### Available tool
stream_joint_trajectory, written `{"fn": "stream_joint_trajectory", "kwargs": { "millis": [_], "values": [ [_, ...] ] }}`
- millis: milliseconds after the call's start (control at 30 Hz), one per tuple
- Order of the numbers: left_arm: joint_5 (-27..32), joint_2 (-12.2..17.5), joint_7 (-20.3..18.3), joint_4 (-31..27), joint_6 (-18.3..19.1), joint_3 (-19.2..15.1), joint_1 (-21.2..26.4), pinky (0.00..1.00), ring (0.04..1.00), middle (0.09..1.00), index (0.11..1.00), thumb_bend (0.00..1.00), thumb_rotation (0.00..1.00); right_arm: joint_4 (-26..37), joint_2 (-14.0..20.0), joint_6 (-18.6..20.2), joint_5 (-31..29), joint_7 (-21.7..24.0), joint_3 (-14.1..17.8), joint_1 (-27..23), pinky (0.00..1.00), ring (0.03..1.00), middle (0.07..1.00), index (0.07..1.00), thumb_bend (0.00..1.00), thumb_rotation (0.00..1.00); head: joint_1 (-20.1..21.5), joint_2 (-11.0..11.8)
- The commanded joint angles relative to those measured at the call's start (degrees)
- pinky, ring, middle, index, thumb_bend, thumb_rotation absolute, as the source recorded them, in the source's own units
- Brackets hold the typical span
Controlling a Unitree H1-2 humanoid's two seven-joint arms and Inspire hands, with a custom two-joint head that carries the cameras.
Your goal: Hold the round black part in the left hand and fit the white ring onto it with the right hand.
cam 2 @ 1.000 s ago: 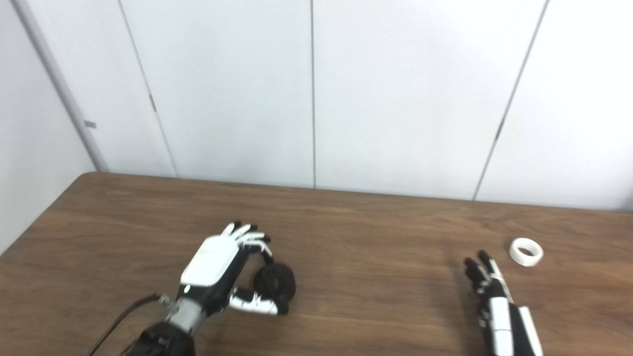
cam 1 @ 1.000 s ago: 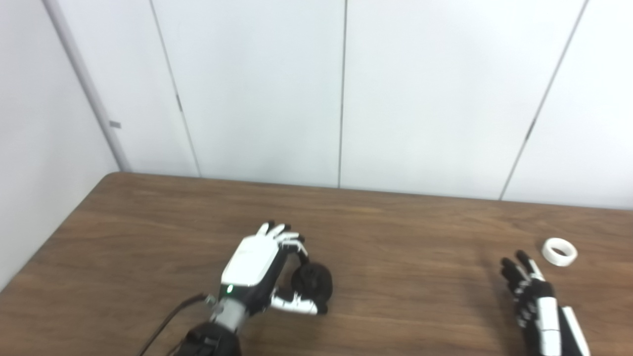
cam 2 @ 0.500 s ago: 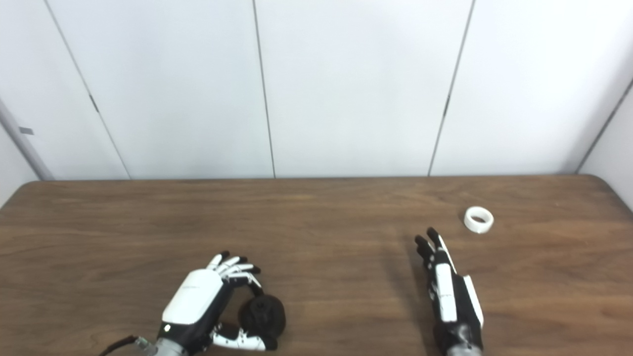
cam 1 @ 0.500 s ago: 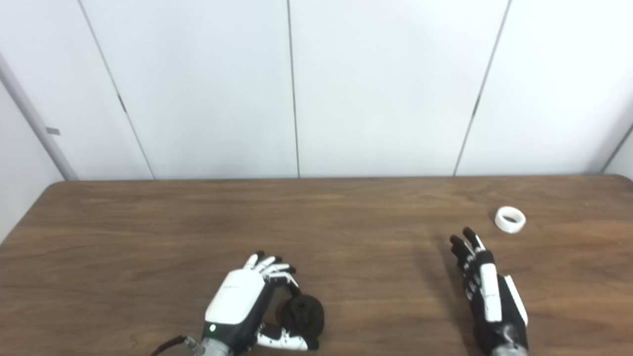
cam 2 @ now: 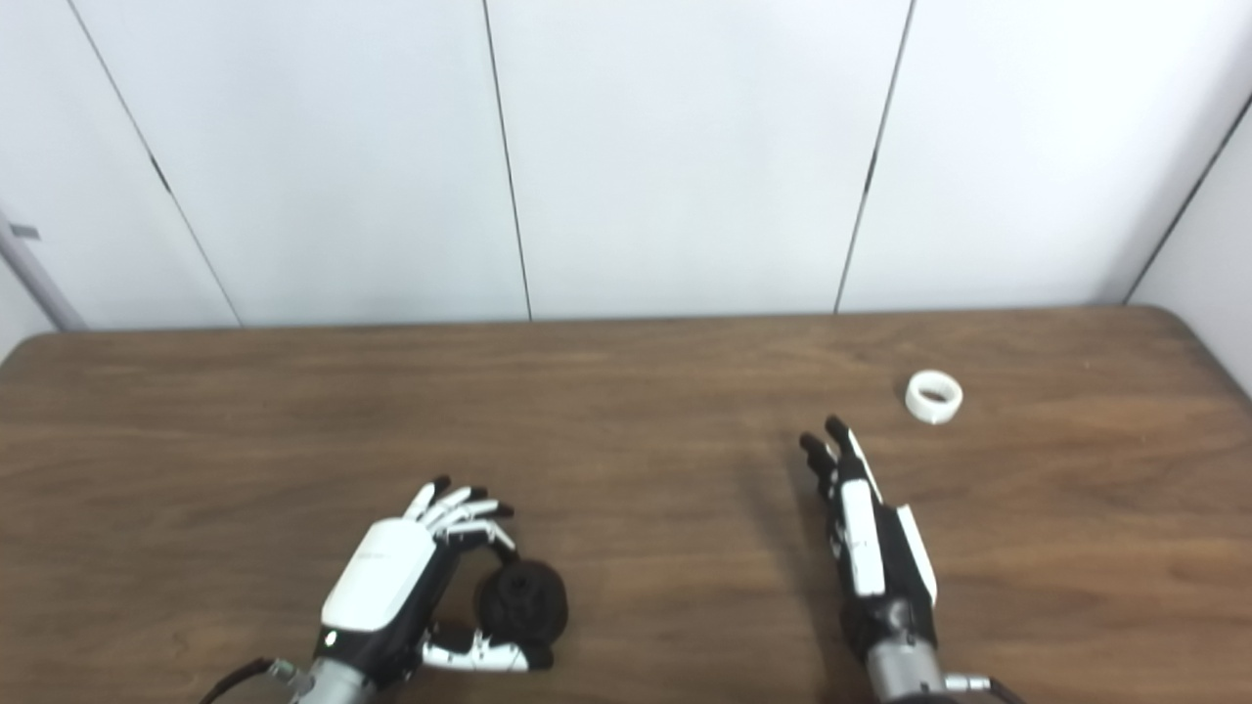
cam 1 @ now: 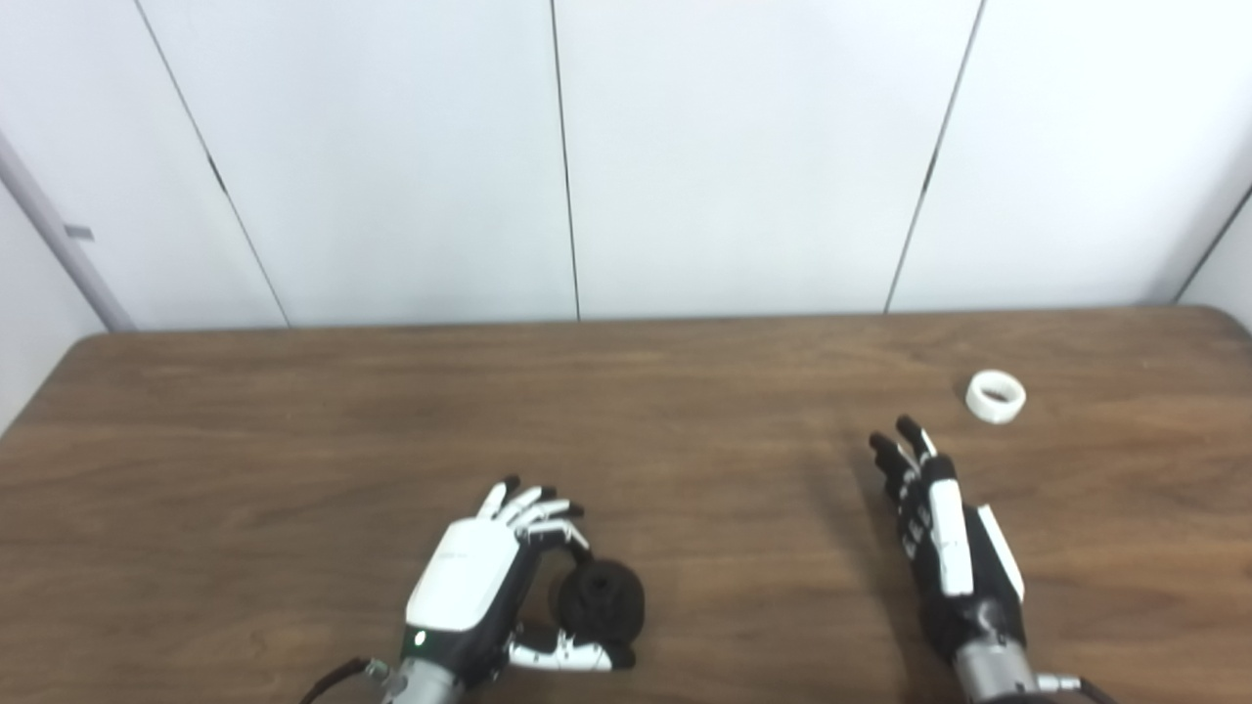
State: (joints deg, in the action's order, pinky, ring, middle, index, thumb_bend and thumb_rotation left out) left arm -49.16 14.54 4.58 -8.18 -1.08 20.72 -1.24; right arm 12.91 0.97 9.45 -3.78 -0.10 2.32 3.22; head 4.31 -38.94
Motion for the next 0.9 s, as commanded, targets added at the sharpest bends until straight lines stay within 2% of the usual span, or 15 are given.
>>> {"fn": "stream_joint_trajectory", "kwargs": {
  "millis": [0, 33, 267, 433, 600, 700, 867],
  "values": [
    [-1.9, 0.24, -0.33, 1.4, -0.11, 0.78, -1.03, 1.0, 0.908, 0.807, 0.484, 0.52, 0.05, 1.92, 0.27, -0.34, 1.24, -0.28, -0.23, -0.35, 1.0, 0.953, 0.908, 0.948, 0.54, 1.0, 0.25, -0.22],
    [-2.08, 0.17, -0.11, 1.57, -0.13, 0.87, -1.17, 1.0, 0.908, 0.806, 0.484, 0.52, 0.05, 1.96, 0.52, -0.35, 1.79, -0.4, -0.2, -0.39, 1.0, 0.95, 0.907, 0.945, 0.53, 1.0, 0.43, -0.4],
    [-2.4, 0.04, 0.77, 2.1, -0.2, 1.52, -2.02, 1.0, 0.906, 0.797, 0.484, 0.52, 0.05, 3.4, 1.71, 1.16, 1.31, -0.12, 0.92, -1.38, 0.99, 0.944, 0.905, 0.904, 0.5, 0.79, 1.54, -1.32],
    [-2.54, 0.01, 0.07, 1.56, 0.22, 1.7, -2.42, 1.0, 0.903, 0.798, 0.484, 0.52, 0.05, 5.04, 3.53, 2.88, 1.37, -0.21, 2.21, -3.23, 0.92, 0.92, 0.911, 0.892, 0.51, 0.63, 3.25, -1.97],
    [-2.5, 0.16, 0.11, 1.5, -0.21, 1.76, -2.5, 1.0, 0.903, 0.796, 0.484, 0.52, 0.05, 6.5, 6.82, 6.04, 6.35, -1.57, 3.06, -6.23, 0.88, 0.898, 0.889, 0.854, 0.57, 0.59, 4.06, -2.14],
    [-2.67, 0.33, 0.24, 1.57, -0.4, 1.76, -2.52, 1.0, 0.902, 0.793, 0.484, 0.52, 0.05, 6.67, 8.97, 7.91, 9.02, -1.86, 3.68, -8.3, 0.81, 0.864, 0.875, 0.833, 0.6, 0.58, 6.4, -2.07],
    [-2.58, 0.97, -0.59, 0.87, -0.37, 1.6, -2.69, 1.0, 0.894, 0.789, 0.484, 0.52, 0.05, 6.08, 11.88, 10.37, 11.12, -2.15, 5.19, -11.73, 0.81, 0.873, 0.885, 0.82, 0.6, 0.54, 8.26, -2.02]
  ]
}}
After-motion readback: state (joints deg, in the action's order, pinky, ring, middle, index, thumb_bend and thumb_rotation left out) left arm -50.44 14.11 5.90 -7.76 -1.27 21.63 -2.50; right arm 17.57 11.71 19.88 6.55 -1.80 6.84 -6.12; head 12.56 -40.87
